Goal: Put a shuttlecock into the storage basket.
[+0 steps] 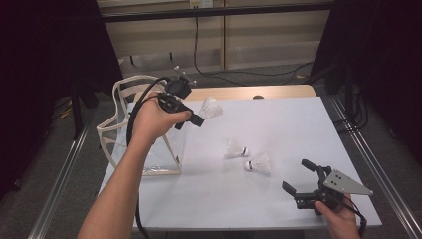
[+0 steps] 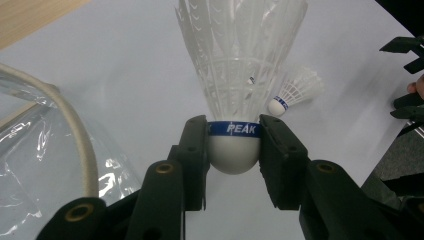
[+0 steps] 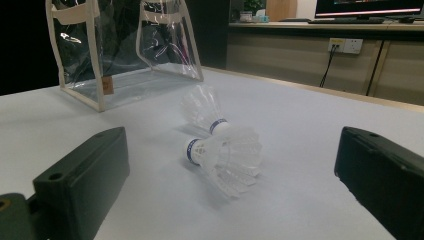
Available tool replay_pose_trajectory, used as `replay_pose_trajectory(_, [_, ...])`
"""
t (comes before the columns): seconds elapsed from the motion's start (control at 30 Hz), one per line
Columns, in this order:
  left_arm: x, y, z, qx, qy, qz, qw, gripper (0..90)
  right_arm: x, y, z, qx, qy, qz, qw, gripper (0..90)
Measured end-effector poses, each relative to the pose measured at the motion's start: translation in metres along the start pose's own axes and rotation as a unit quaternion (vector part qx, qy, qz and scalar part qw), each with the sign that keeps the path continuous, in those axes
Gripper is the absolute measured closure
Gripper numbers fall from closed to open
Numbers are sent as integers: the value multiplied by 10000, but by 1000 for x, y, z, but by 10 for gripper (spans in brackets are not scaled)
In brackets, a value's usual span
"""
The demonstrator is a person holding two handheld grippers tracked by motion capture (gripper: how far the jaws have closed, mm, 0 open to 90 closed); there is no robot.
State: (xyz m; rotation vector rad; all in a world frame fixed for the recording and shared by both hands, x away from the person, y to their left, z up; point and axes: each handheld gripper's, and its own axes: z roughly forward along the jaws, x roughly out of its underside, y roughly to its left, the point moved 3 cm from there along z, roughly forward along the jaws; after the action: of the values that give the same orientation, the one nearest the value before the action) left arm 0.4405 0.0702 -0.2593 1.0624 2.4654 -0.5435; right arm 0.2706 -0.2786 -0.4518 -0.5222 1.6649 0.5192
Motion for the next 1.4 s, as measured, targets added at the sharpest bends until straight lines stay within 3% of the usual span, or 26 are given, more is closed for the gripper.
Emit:
replay_pose_trajectory(0.73, [-3, 5, -8, -121, -31, 24, 9999, 656, 0, 0, 0, 13, -4, 10, 10000, 6])
replay_pose_trajectory(1.4, [-6, 8, -14, -203, -74, -73, 9997, 657, 0, 0, 0, 10, -18, 8, 10000, 6])
